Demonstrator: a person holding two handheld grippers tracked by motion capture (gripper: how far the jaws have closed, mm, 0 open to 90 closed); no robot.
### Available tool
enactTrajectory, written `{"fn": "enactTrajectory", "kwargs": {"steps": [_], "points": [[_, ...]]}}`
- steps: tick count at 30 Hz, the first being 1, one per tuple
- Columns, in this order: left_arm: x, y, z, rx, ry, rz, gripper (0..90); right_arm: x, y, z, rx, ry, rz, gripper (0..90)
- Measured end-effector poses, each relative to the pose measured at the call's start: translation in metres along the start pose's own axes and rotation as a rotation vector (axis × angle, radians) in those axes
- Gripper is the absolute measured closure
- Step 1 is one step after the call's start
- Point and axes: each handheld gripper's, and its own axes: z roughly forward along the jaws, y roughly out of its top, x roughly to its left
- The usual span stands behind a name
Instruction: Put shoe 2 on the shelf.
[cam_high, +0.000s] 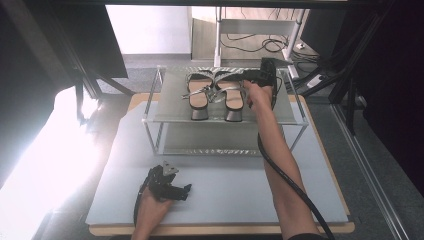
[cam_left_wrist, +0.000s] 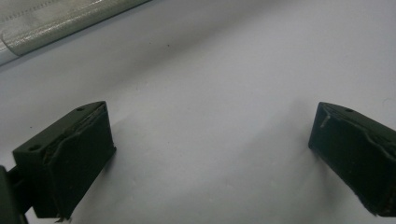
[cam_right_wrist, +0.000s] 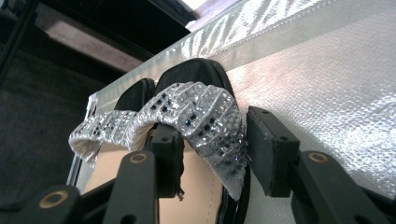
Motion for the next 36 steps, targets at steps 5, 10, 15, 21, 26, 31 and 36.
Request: {"fn": "enactTrajectory", "kwargs": {"steps": [5,10,15,21,26,31,36], "points": [[0.0,0.0,0.0,0.0,0.0,0.0,0.0,-0.002,-0.002,-0.004,0.011,0.04,-0.057,47.6],[0.0,0.0,0.0,-0.001,0.0,0.0,0.0,-0.004,-0.005,-0.014,0.006,0.068,-0.085,41.0],[0.0,0.0,0.0,-0.003,0.002,-0.001,0.0,-0.005,-0.009,-0.026,0.011,0.093,-0.131,37.3],[0.0,0.0,0.0,-0.003,0.002,-0.001,0.0,-0.01,-0.016,-0.042,0.02,0.11,-0.191,34.6],[0.0,0.0,0.0,-0.003,0.002,-0.001,0.0,-0.015,-0.019,-0.055,0.018,0.115,-0.226,32.4],[0.0,0.0,0.0,-0.003,0.002,-0.001,0.0,-0.019,-0.022,-0.067,0.022,0.139,-0.234,30.9],[0.0,0.0,0.0,-0.003,0.002,-0.001,0.0,-0.023,-0.028,-0.078,0.033,0.165,-0.26,29.0]]}}
